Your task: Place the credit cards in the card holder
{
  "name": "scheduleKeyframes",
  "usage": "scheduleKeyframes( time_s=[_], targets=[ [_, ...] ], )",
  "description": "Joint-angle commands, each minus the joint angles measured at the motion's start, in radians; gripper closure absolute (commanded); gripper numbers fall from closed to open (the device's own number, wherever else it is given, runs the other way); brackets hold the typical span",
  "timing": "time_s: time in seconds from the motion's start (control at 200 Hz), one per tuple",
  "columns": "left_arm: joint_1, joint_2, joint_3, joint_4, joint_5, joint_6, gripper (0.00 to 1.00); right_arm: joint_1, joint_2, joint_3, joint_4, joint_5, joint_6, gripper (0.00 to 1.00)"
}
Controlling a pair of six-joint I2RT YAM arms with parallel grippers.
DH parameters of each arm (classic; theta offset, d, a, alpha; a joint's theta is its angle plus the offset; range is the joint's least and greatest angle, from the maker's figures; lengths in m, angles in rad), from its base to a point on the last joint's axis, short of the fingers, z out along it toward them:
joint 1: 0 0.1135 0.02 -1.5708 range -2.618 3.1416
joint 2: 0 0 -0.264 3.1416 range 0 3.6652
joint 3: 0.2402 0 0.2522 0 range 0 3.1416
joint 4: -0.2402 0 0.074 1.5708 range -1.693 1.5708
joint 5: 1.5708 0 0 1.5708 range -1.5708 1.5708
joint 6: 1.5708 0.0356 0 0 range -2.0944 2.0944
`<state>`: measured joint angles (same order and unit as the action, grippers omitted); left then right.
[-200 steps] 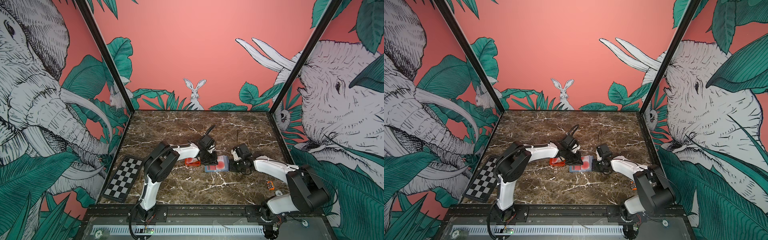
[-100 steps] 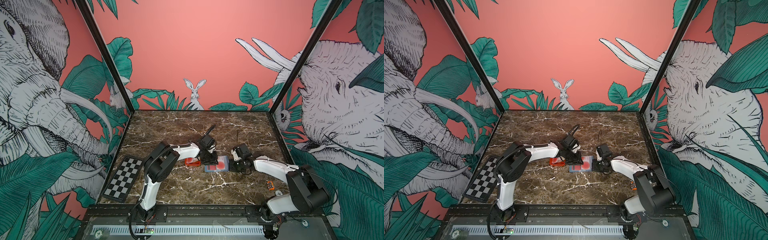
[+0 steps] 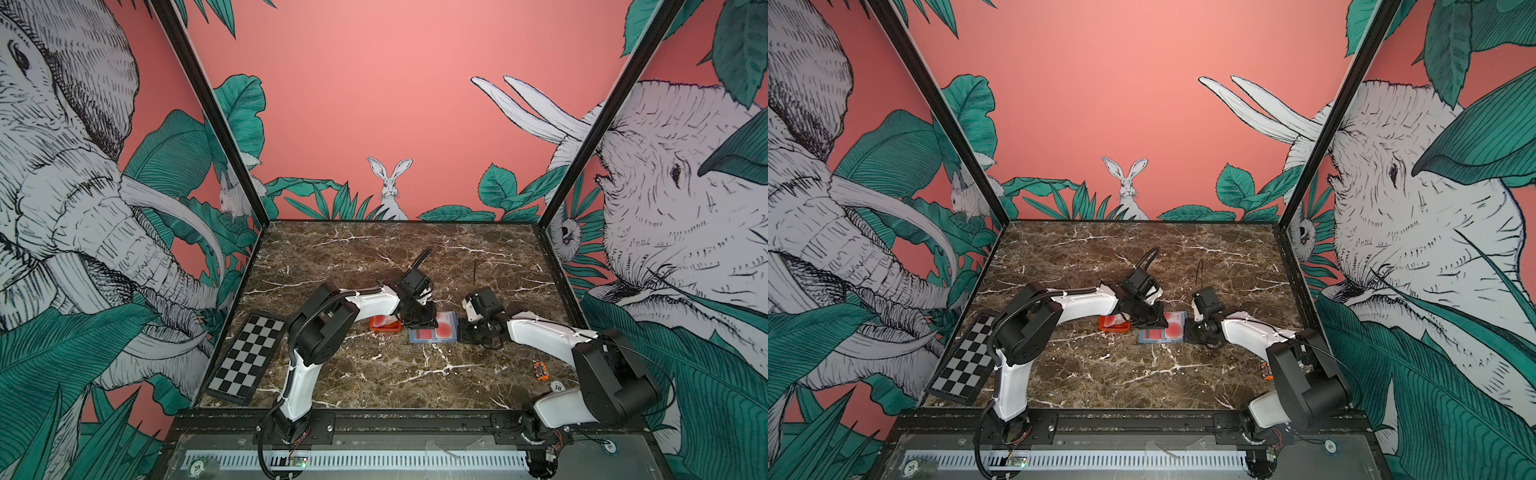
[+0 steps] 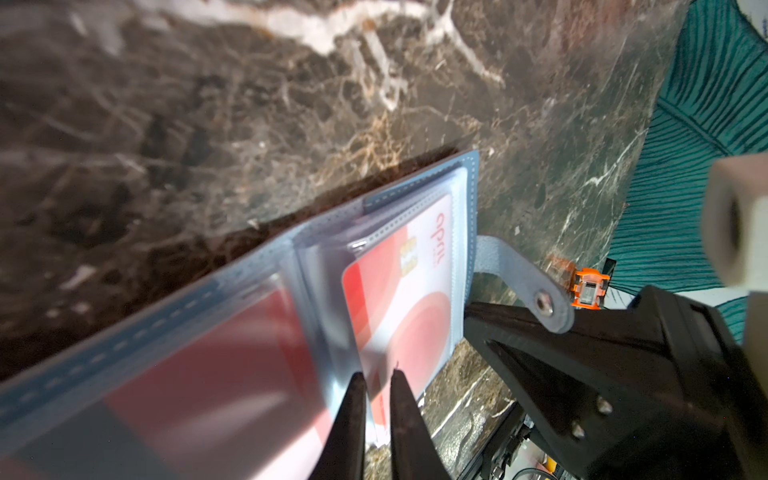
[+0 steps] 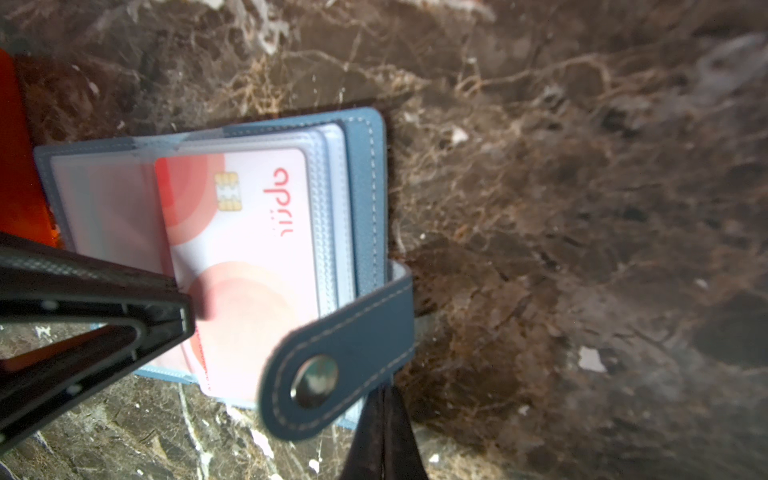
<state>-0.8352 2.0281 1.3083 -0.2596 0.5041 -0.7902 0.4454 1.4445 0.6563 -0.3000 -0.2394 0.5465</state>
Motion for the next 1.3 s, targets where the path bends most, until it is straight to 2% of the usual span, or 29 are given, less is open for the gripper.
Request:
scheduleKeyframes(
  time_s=[0.0,0.365,0.655,0.97,1.295],
  targets=[
    [-0.006,-0.034,-0.013,-0.037,-0.026,0.026,0.85,0.010,0.000,-0.010,0.001,0.019,0.004,0.97],
    [-0.022,-0.103,-0.037,-0.048,-0.099,0.086,0.87,0.007,-0.108,-0.033,0.028,0.028,0.046,0.89],
    [-0.036,-0.072,0.012,-0.088,-0.140,0.128,0.91,-0.017,-0.161,-0.044,0.047,-0.008,0.072,0.83],
    [-0.038,-0.041,0.026,-0.073,-0.150,0.099,0.88,-0.036,-0.089,-0.040,0.121,-0.129,0.075,0.81],
    [-0.038,-0.013,0.023,-0.044,-0.133,0.082,0.86,-0.039,-0.043,-0.027,0.128,-0.143,0.060,0.81]
  ],
)
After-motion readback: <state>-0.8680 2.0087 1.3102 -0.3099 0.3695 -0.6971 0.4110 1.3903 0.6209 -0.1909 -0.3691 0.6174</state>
